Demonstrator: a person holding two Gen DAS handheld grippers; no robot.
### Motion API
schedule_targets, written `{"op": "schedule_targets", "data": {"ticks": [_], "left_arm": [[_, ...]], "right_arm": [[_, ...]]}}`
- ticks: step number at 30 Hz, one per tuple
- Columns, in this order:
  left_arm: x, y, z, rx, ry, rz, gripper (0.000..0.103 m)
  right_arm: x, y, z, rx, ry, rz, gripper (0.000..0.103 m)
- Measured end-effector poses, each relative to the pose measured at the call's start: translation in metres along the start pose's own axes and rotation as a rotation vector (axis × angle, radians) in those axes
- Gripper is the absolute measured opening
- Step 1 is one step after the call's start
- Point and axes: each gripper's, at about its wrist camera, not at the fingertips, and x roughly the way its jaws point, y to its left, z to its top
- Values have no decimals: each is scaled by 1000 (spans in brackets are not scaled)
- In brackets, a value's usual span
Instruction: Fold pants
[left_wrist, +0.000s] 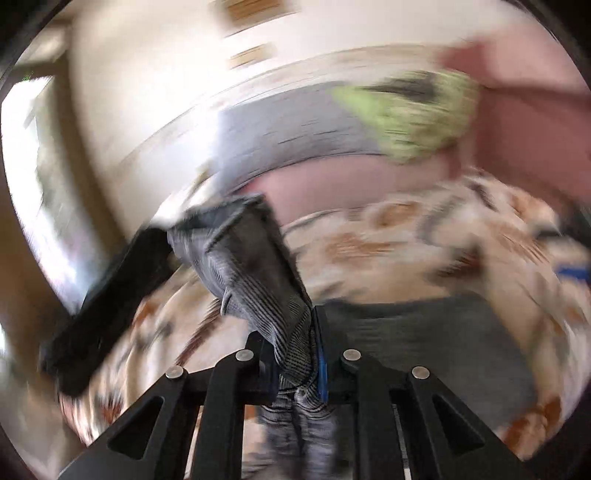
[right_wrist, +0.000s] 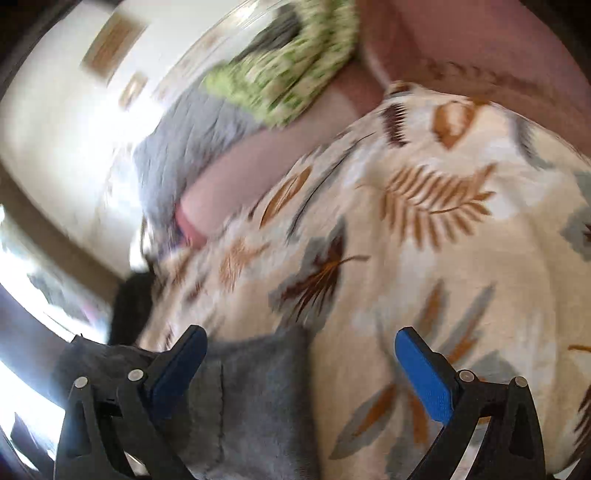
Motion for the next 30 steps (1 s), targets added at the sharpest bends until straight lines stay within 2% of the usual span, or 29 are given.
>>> {"op": "schedule_targets", "data": {"ticks": [2, 3, 4, 5, 6, 7, 8, 9, 12, 13, 14, 15, 16, 18, 19, 21, 22, 24, 26, 28, 30], "left_arm": [[1, -42, -5, 103, 13, -69, 16], [7, -69, -13, 162, 47, -121, 21], [15, -87, -21, 202, 93, -176, 22], [29, -108, -35, 244, 178, -265, 23], [40, -121, -46, 275, 249, -316, 26], [42, -128, -52, 303, 252, -295, 27], [36, -128, -53, 322, 202, -270, 29], [31, -124, -49, 330, 213, -288, 37], [18, -86, -26, 203, 242, -425, 39], [9, -75, -19, 160, 225, -439, 42], [2, -57, -13, 115, 196, -433, 46], [-6, -32, -6, 56, 148, -403, 56], [-12, -7, -3, -7, 103, -357, 70], [-16, 35, -5, -122, 53, -236, 81], [-10, 51, -7, -155, 59, -176, 81], [10, 79, -19, -196, 131, -66, 81], [23, 88, -25, -212, 171, -45, 81], [42, 97, -39, -237, 241, -55, 81], [57, 95, -55, -245, 293, -90, 81], [62, 79, -62, -211, 298, -101, 81], [65, 69, -66, -172, 275, -109, 81]], "right_arm": [[-7, -10, 5, 51, -27, 25, 103], [-8, -14, 7, 69, -34, 38, 103], [-9, -17, 8, 84, -36, 46, 103], [-9, -20, 10, 94, -34, 48, 103], [-7, -22, 11, 100, -30, 47, 103], [-8, -25, 8, 106, -25, 46, 103], [-6, -27, 7, 107, -15, 43, 103], [-3, -27, 7, 105, -2, 38, 103], [-8, -29, 1, 87, 9, 40, 103], [-8, -27, 1, 76, 6, 45, 103], [-9, -24, 0, 63, 3, 53, 103], [-10, -20, -2, 46, 6, 65, 103], [-8, -14, -4, 24, 21, 85, 103], [-3, -1, -11, -15, 73, 138, 103], [-1, 6, -16, -26, 110, 181, 103], [4, 23, -29, -34, 192, 294, 103], [7, 31, -37, -30, 243, 363, 103], [17, 41, -54, -22, 344, 435, 103], [28, 41, -69, -4, 410, 397, 103], [41, 28, -81, 102, 471, 384, 103], [43, 20, -88, 199, 495, 434, 103]]}}
